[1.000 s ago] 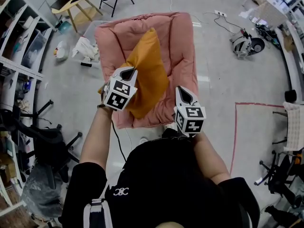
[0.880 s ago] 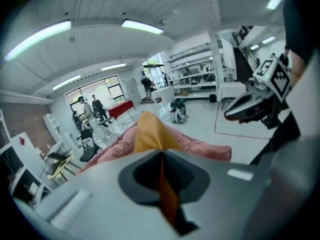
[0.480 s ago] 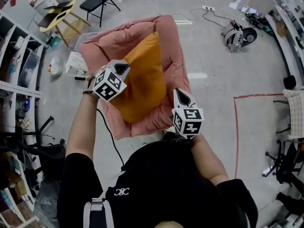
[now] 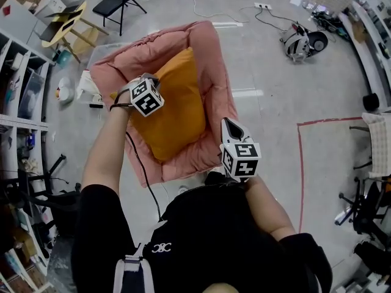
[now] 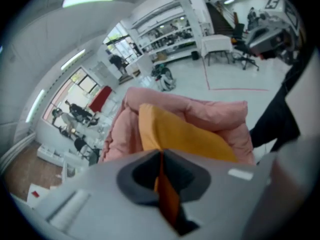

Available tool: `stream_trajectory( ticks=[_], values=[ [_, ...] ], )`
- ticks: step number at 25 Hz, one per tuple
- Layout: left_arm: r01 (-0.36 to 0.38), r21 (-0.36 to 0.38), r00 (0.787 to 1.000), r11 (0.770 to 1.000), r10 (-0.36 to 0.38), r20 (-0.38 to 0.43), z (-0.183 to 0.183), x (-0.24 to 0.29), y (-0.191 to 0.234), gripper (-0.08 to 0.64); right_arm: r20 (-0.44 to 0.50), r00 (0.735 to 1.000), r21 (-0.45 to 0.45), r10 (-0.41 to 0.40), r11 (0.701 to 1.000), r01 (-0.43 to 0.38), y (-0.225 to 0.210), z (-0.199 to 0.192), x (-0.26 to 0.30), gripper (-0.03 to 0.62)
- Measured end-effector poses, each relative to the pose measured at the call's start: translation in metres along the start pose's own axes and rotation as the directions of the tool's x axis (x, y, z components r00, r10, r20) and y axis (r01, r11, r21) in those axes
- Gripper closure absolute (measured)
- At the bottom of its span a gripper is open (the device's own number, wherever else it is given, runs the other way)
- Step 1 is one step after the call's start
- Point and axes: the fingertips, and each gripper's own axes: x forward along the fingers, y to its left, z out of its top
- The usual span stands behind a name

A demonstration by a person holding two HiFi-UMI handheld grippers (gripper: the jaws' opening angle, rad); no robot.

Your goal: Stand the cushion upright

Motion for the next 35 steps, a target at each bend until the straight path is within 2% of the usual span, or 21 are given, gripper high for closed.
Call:
stream_trajectory(
  ticks=[2, 5, 6, 9, 11, 13, 15, 16, 17, 19, 21, 23, 27, 28, 30, 32, 33, 35],
  values=[
    [-0.059, -0.101, 0.997, 0.993, 0.053, -0.054, -0.016, 0.016, 0.014, 0.528, -0.012, 1.000, 0.002, -0.004, 1.000, 0.004, -0.007, -0.001, 0.004, 0.594],
    [-0.140, -0.246, 0.988, 0.959, 0.118, -0.102, -0.036, 0.028, 0.029, 0.489, -0.029, 1.000, 0.003, -0.002, 1.000, 0.002, -0.016, -0.001, 0.010, 0.594],
    [-0.159, -0.277, 0.985, 0.948, 0.132, -0.114, -0.042, 0.030, 0.032, 0.475, -0.032, 0.999, 0.003, 0.002, 1.000, -0.002, -0.019, -0.001, 0.012, 0.594],
    [-0.198, -0.340, 0.978, 0.919, 0.164, -0.127, -0.059, 0.031, 0.032, 0.357, -0.037, 0.999, 0.001, 0.017, 1.000, -0.017, -0.023, 0.002, 0.018, 0.594],
    [-0.218, -0.380, 0.975, 0.899, 0.186, -0.118, -0.069, 0.023, 0.029, 0.353, -0.040, 0.999, -0.005, 0.035, 0.999, -0.035, -0.020, 0.005, 0.022, 0.594],
    [-0.229, -0.442, 0.973, 0.868, 0.210, -0.092, -0.075, 0.009, 0.027, 0.351, -0.040, 0.998, -0.014, 0.055, 0.998, -0.056, -0.013, 0.009, 0.027, 0.594],
    [-0.246, -0.520, 0.966, 0.818, 0.253, -0.058, -0.077, -0.008, 0.028, 0.358, -0.035, 0.996, -0.025, 0.079, 0.996, -0.080, -0.003, 0.014, 0.030, 0.594],
    [-0.261, -0.561, 0.957, 0.785, 0.286, -0.045, -0.077, -0.018, 0.030, 0.388, -0.032, 0.995, -0.032, 0.092, 0.995, -0.093, 0.003, 0.016, 0.032, 0.594],
    [-0.282, -0.599, 0.945, 0.749, 0.325, -0.038, -0.077, -0.029, 0.031, 0.432, -0.029, 0.994, -0.038, 0.105, 0.994, -0.106, 0.008, 0.018, 0.034, 0.594],
    [-0.327, -0.661, 0.913, 0.676, 0.407, -0.036, -0.076, -0.052, 0.034, 0.457, -0.019, 0.991, -0.053, 0.132, 0.990, -0.133, 0.018, 0.024, 0.039, 0.594],
    [-0.359, -0.710, 0.884, 0.606, 0.465, -0.050, -0.073, -0.073, 0.032, 0.545, 0.000, 0.987, -0.073, 0.160, 0.984, -0.160, 0.028, 0.032, 0.043, 0.594],
    [-0.366, -0.758, 0.872, 0.540, 0.484, -0.077, -0.072, -0.090, 0.025, 0.561, 0.022, 0.982, -0.087, 0.186, 0.979, -0.183, 0.037, 0.041, 0.045, 0.594],
    [-0.338, -0.857, 0.855, 0.389, 0.508, -0.107, -0.071, -0.122, 0.010, 0.561, 0.065, 0.970, -0.113, 0.234, 0.968, -0.225, 0.058, 0.056, 0.047, 0.594],
    [-0.326, -0.874, 0.850, 0.360, 0.516, -0.105, -0.069, -0.130, 0.006, 0.561, 0.072, 0.966, -0.121, 0.248, 0.964, -0.238, 0.064, 0.058, 0.047, 0.595],
    [-0.301, -0.900, 0.843, 0.316, 0.529, -0.096, -0.062, -0.144, -0.004, 0.561, 0.081, 0.959, -0.131, 0.273, 0.956, -0.262, 0.073, 0.062, 0.046, 0.594],
    [-0.274, -0.918, 0.842, 0.287, 0.532, -0.085, -0.052, -0.155, -0.016, 0.561, 0.091, 0.952, -0.135, 0.293, 0.951, -0.280, 0.080, 0.068, 0.045, 0.595],
    [-0.265, -0.921, 0.843, 0.285, 0.532, -0.078, -0.045, -0.159, -0.023, 0.561, 0.097, 0.948, -0.136, 0.303, 0.948, -0.289, 0.083, 0.071, 0.044, 0.595],
    [-0.256, -0.918, 0.843, 0.303, 0.534, -0.059, -0.029, -0.168, -0.036, 0.561, 0.106, 0.942, -0.147, 0.317, 0.942, -0.301, 0.087, 0.077, 0.040, 0.595]
  ],
)
